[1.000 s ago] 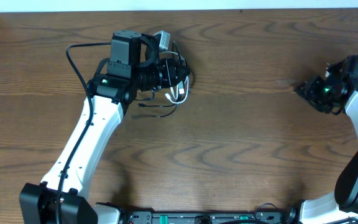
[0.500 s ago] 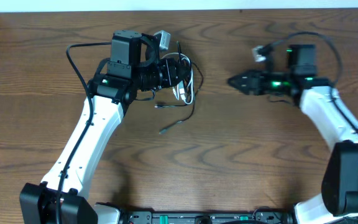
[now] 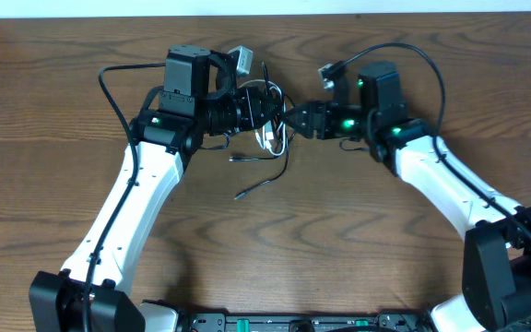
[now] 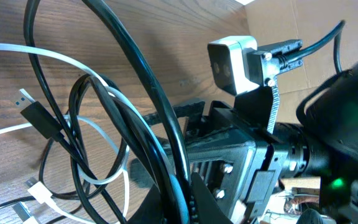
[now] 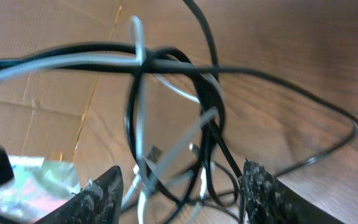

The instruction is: Untangle cables

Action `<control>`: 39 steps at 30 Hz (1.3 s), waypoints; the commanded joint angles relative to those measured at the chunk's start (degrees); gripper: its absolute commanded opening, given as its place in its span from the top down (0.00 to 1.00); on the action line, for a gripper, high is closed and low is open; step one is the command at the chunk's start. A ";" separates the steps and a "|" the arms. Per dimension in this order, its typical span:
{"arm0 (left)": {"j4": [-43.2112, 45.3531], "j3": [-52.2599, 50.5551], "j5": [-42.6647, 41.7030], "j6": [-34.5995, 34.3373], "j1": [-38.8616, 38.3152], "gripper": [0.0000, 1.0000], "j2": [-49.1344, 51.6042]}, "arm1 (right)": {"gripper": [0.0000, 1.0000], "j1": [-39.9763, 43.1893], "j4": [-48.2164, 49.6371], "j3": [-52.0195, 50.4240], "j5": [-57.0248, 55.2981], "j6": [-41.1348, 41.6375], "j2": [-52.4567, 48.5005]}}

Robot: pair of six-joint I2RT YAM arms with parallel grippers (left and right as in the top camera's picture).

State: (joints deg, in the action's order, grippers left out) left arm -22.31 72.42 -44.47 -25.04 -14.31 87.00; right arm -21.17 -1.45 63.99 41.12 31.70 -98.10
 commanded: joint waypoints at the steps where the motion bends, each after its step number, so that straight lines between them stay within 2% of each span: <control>1: -0.17 0.66 -0.17 0.96 0.07 0.92 -1.18 | 0.43 -2.21 2.21 -0.11 -7.08 4.57 -0.70; 4: -0.42 0.66 -0.17 0.96 -0.02 0.93 -1.18 | 0.46 -3.78 5.18 -0.11 -12.52 5.38 -0.92; 5: -0.55 0.66 -0.13 0.96 -0.20 0.92 -1.18 | 0.51 -4.20 5.84 -0.11 -13.88 5.42 -1.03; 6: -0.57 0.66 -0.15 0.96 -0.50 0.93 -1.18 | 0.65 -5.01 7.10 -0.11 -16.55 5.57 -1.49; 12: -0.55 0.66 -0.20 0.94 -0.50 0.93 -1.18 | 0.80 -5.90 6.38 -0.13 -21.42 5.53 -4.85; 16: -0.57 0.66 -0.11 1.03 -0.50 0.93 -1.18 | 0.99 -4.02 3.52 -0.13 -23.67 4.11 -5.97; 23: -0.61 0.66 0.24 5.77 1.77 0.93 -1.18 | 0.99 4.09 -10.34 -0.13 -29.62 0.76 -0.52; 26: -0.61 0.66 0.55 6.40 4.00 0.92 -1.18 | 0.99 8.46 -20.37 -0.13 -36.92 -2.56 2.84; 32: -0.98 0.66 0.52 6.43 9.53 0.92 -1.18 | 0.99 12.39 -33.92 -0.13 -53.99 -6.75 4.37; 36: -1.99 0.66 0.52 7.48 11.54 0.92 -1.18 | 0.99 14.58 -35.71 -0.13 -53.53 -6.73 4.37; 37: -2.51 0.66 0.52 7.50 11.76 0.87 -1.18 | 0.99 15.06 -35.82 -0.13 -52.74 -6.73 4.37; 39: -4.17 0.66 0.52 8.94 11.78 0.67 -1.18 | 0.99 16.26 -35.80 -0.13 -49.03 -7.26 4.55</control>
State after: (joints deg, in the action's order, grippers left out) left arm -25.45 72.42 -46.78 -18.46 -5.65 87.00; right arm -9.32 -36.21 64.55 -2.00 26.63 -93.03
